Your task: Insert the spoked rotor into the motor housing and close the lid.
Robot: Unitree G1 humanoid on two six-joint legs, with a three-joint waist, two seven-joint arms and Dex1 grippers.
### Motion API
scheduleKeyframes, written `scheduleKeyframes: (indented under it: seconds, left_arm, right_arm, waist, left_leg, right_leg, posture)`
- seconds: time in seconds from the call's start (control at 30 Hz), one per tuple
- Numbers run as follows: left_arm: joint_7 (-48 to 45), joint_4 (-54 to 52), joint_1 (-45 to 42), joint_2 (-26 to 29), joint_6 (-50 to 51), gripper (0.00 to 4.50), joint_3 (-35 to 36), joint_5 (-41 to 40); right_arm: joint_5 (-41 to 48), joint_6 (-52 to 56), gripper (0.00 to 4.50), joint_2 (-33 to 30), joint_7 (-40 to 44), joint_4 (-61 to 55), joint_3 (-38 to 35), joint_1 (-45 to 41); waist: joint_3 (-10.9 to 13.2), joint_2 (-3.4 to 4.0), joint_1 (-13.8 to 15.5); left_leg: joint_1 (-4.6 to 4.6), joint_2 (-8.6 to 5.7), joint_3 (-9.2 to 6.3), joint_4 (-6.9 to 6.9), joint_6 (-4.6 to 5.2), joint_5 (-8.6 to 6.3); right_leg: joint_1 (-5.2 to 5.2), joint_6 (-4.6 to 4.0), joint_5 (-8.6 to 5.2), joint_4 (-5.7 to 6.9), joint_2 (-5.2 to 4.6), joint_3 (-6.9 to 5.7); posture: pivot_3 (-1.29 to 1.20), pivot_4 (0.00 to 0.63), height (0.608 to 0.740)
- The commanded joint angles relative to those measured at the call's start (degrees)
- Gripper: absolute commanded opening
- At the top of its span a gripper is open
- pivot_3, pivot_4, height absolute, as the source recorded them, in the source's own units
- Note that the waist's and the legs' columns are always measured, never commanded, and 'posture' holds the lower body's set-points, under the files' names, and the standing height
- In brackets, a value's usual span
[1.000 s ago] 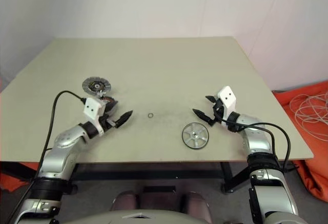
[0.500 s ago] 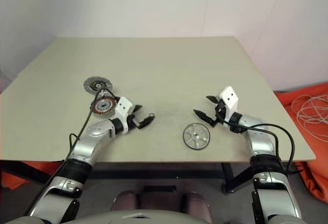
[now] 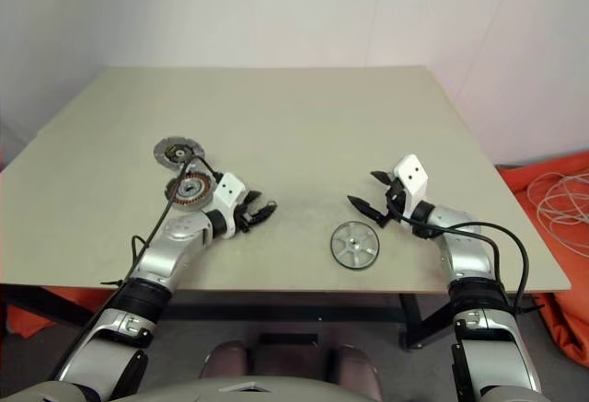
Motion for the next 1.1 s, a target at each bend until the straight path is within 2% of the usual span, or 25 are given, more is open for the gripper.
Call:
scheduleKeyframes:
  seconds: [0.03, 0.13, 0.43, 0.8, 1.1]
  left_arm:
    - [-0.2, 0.1, -0.3, 0.0, 0.8, 1.6, -0.4, 0.8]
    - [-0.5, -0.2, -0.2, -0.2, 0.8, 0.7, -0.7, 0.9]
    - [-0.9, -6.4, 1.9, 0.9, 3.1, 0.69, -0.2, 0.2]
    - [1.4, -29.4, 17.7, 7.8, 12.2, 0.69, 7.7, -4.9]
    - [2.9, -32.9, 23.2, 10.9, 13.0, 0.69, 13.7, -6.5]
  right_arm:
    - [1.4, -0.2, 4.5, -0.1, 0.1, -2.1, -0.8, -1.1]
    - [1.3, -0.1, 4.5, -0.1, 0.0, -2.3, -0.7, -1.1]
    - [1.3, 0.5, 4.5, 0.1, -0.2, -3.5, -0.5, -0.5]
    - [1.1, -0.5, 4.5, -0.1, 0.7, -1.6, -0.5, -0.4]
    - [0.7, -0.8, 4.5, 0.3, 1.5, -0.1, 0.0, -2.0]
  waist:
    - [0.0, 0.01, 0.0]
    - [0.0, 0.01, 0.0]
    - [0.0, 0.03, 0.0]
    - [0.1, 0.16, -0.2]
    - [0.1, 0.17, -0.3]
  left_leg:
    - [0.01, 0.0, 0.0, 0.0, 0.0, 0.0]
    - [0.02, 0.0, 0.0, 0.0, 0.0, 0.0]
    - [-0.01, 0.01, 0.0, -0.02, 0.01, -0.01]
    - [-0.07, 0.03, 0.02, -0.07, 0.06, -0.05]
    - [-0.01, 0.03, 0.02, -0.02, 0.06, -0.04]
  right_leg:
    - [0.0, 0.0, 0.0, 0.0, 0.0, 0.0]
    - [0.01, 0.01, -0.01, 0.0, 0.0, 0.0]
    - [0.0, 0.02, -0.01, -0.04, 0.01, 0.0]
    - [-0.11, -0.02, -0.05, -0.07, 0.02, -0.02]
    - [-0.08, 0.02, -0.06, -0.16, 0.02, -0.03]
  posture:
    - [0.0, 0.0, 0.74]
    - [0.0, 0.0, 0.74]
    - [0.0, 0.0, 0.74]
    - [0.0, 0.0, 0.74]
    - [0.0, 0.0, 0.74]
